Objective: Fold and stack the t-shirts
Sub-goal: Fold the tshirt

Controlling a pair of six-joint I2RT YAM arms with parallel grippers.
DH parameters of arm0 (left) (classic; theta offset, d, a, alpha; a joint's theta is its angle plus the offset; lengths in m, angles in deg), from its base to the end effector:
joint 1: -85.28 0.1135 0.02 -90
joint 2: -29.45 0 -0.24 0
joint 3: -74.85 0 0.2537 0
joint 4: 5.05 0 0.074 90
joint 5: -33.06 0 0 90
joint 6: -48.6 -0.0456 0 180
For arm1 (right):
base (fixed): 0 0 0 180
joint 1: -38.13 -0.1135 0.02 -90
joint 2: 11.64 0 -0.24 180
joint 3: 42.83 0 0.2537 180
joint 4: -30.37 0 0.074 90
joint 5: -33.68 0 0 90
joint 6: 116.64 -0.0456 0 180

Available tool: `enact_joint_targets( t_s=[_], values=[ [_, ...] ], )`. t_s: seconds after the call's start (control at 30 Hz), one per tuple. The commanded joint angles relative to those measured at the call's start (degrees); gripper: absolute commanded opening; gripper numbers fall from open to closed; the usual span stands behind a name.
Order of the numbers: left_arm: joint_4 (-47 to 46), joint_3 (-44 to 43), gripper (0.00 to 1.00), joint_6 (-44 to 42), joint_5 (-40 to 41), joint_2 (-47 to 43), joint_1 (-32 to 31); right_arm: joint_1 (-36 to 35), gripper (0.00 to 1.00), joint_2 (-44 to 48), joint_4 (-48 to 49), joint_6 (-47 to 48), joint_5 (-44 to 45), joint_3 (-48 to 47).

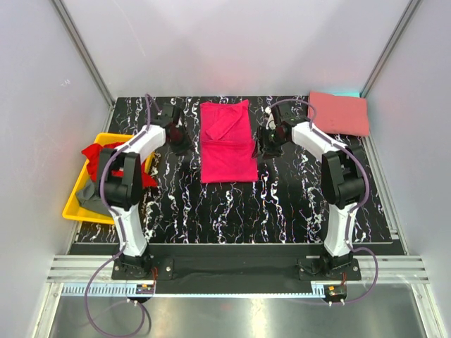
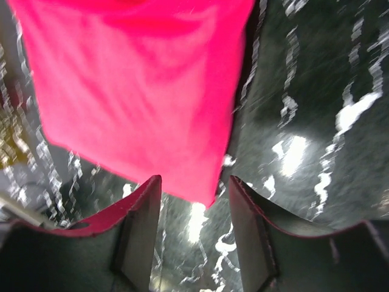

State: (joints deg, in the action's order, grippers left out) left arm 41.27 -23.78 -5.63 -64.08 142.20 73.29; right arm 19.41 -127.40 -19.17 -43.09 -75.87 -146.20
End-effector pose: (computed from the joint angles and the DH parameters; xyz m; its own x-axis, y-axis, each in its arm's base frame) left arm 0.4074 -0.0923 0.1692 -0.8459 -0.4133 -0.3371 -0.2814 0.8828 -0.3761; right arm 0.3996 0.1515 0.1720 -0.9294 -0.0332 -0.3677 -0.1964 0.8877 0.4164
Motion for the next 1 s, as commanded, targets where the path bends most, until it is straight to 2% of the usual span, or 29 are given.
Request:
enact_joint_targets(
  t_s=[0.0,0.1,0.23,0.37,0.57,0.7,0.77,0.87,0.9,0.93,0.97],
  values=[
    [-5.5,6.1,0.37,-1.9,-6.7,-7.9,-2.2,0.2,0.56,3.4,3.1,-0.6,-5.7,3.7],
    [-7.6,14.0,0.39,-2.1,-7.0,-11.0,-3.8,0.2,0.57,4.0,4.5,-0.5,-5.9,7.3],
    [-12.1,20.0,0.41,-1.6,-8.2,-11.7,-5.1,0.3,0.58,4.7,5.7,0.5,-5.1,10.7],
    [-14.4,22.2,0.41,-1.3,-10.4,-10.4,-5.5,0.2,0.56,4.1,7.6,0.7,-7.5,13.1],
    [-12.1,22.4,0.41,-3.0,-5.0,-10.6,-6.0,0.3,0.51,4.5,11.2,-0.7,-10.2,17.2],
    [-14.9,22.7,0.41,-2.6,-9.4,-9.2,-6.0,0.3,0.44,4.8,12.5,-1.3,-11.1,18.1],
    [-15.3,22.6,0.25,-2.4,-10.4,-8.6,-6.0,0.3,0.40,5.3,12.7,-1.8,-11.1,18.5],
    [-13.3,22.6,0.00,-1.9,-8.9,-9.3,-6.3,0.3,0.19,6.3,14.1,-3.2,-12.3,19.6],
    [-12.6,22.8,0.00,-1.1,-7.1,-10.8,-6.4,0.2,0.05,6.7,14.6,-3.9,-12.4,20.1],
    [-11.2,23.0,0.00,-0.7,-6.2,-11.8,-6.5,0.2,0.00,7.7,15.3,-4.6,-12.4,21.5],
    [-10.7,23.6,0.00,-0.3,-5.5,-12.9,-6.6,0.1,0.00,8.4,16.7,-6.2,-12.6,22.3]
  ],
)
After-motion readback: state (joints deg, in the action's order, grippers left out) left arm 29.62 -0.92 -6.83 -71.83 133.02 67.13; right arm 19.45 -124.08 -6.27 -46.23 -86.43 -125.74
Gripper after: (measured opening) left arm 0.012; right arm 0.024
